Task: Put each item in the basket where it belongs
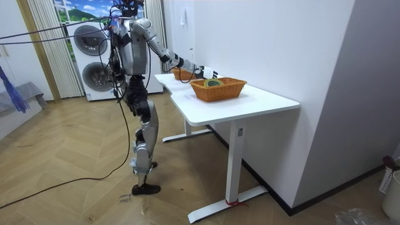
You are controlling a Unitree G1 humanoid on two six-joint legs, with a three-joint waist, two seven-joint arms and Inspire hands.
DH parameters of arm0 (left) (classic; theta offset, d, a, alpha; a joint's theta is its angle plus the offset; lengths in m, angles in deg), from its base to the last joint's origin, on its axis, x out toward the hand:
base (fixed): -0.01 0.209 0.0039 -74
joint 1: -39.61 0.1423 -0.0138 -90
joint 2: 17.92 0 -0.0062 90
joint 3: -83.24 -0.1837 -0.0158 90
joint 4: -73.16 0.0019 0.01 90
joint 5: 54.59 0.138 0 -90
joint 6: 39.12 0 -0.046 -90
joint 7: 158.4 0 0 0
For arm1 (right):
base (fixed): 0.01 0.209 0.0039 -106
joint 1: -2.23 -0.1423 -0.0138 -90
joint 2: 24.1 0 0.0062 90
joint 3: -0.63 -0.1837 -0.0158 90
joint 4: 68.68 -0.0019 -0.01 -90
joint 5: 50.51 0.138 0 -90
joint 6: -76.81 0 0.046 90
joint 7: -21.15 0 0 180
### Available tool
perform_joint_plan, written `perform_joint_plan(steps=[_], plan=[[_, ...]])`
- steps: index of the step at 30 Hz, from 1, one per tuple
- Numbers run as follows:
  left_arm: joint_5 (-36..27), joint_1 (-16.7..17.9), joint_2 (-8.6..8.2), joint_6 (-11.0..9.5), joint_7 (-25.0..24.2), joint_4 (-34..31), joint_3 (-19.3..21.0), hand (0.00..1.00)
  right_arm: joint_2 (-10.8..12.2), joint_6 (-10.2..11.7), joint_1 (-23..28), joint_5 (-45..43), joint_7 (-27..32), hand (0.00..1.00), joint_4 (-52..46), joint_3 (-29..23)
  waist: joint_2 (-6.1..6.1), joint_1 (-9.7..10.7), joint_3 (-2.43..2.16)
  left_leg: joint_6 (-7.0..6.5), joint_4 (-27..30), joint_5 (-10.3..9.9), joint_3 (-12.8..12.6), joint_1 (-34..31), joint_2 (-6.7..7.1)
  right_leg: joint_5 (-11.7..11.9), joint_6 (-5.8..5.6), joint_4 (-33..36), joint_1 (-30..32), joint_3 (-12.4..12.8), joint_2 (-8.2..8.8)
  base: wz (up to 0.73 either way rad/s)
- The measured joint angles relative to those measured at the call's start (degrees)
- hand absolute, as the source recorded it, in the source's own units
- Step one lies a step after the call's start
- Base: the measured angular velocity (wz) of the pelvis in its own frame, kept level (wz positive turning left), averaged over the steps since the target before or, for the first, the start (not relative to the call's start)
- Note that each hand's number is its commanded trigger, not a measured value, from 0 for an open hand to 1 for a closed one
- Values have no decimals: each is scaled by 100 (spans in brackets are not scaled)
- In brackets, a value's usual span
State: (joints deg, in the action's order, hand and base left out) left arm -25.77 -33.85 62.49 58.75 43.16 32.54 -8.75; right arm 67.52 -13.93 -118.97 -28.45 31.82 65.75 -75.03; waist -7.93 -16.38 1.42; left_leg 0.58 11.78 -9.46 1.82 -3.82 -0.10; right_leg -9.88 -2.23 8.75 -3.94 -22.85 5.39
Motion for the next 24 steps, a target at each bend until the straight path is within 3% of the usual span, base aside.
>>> perform_joint_plan(steps=[11, 24], plan=[[2, 8, 64, -75, -135, -52, 0, 0, -36, 0, -211, 22, -22, 0, 230, 0, -1, -115, -1, 1, 5, 0, 53, -53, 6, 0, 0, -5, 17, -37, -6, 1], [4, 27, 132, -94, -134, -54, 2, 0, -53, 0, -240, 28, -27, 0, 230, 0, -6, -117, -4, -21, 4, 15, 157, -65, 69, -9, -14, -6, -12, -96, 39, 4]])
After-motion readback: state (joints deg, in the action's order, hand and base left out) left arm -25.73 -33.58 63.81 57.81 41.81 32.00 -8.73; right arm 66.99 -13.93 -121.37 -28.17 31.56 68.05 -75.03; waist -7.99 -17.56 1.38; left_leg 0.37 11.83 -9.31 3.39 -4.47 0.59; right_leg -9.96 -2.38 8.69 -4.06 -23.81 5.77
